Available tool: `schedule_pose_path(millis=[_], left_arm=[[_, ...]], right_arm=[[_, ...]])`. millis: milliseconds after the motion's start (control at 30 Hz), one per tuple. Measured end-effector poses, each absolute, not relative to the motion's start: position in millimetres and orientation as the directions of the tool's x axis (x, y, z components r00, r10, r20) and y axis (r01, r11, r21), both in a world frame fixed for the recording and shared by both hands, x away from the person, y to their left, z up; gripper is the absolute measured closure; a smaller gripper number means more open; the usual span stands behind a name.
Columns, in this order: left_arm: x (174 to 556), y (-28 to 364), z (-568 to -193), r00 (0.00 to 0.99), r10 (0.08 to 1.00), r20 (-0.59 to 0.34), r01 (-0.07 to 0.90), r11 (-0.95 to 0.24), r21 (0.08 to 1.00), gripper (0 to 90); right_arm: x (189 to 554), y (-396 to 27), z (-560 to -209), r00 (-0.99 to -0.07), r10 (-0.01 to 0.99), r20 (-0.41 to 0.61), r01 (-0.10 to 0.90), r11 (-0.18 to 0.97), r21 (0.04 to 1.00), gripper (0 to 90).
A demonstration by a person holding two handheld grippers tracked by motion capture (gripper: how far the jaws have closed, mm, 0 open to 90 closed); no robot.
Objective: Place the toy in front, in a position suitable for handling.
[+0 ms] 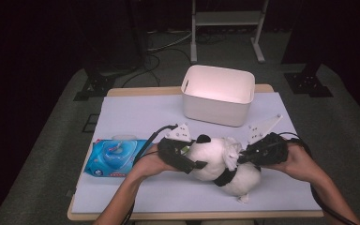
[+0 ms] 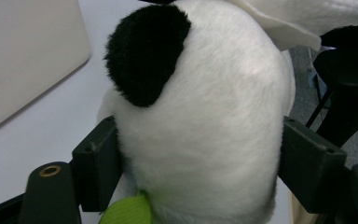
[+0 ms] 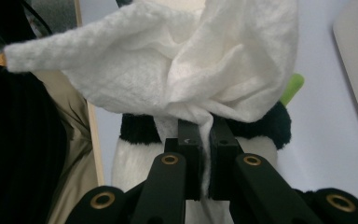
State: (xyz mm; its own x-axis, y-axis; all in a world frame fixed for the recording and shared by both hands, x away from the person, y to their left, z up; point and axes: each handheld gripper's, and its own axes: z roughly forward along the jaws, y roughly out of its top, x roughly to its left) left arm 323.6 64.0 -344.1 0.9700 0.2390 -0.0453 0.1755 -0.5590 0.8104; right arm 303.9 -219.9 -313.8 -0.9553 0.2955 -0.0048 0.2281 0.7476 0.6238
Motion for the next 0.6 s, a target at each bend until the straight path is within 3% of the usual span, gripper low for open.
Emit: schedule_pose_path(millis=[367,600], left_arm=[[324.0,60.2,-338.8,0.972,0.233,-0.035,0.165,-0.567,0.807,23.1],[326.4,59.0,-340.1,0.969,0.24,-0.059,0.186,-0.549,0.815,13.6]], right_arm=[[311.4,-213.6,-303.8,-0.954,0.298,-0.028,0.211,0.738,0.641,85.5],[309.6,-228.9,-315.7,-0.945,0.328,-0.003,0.25,0.727,0.64,85.5]])
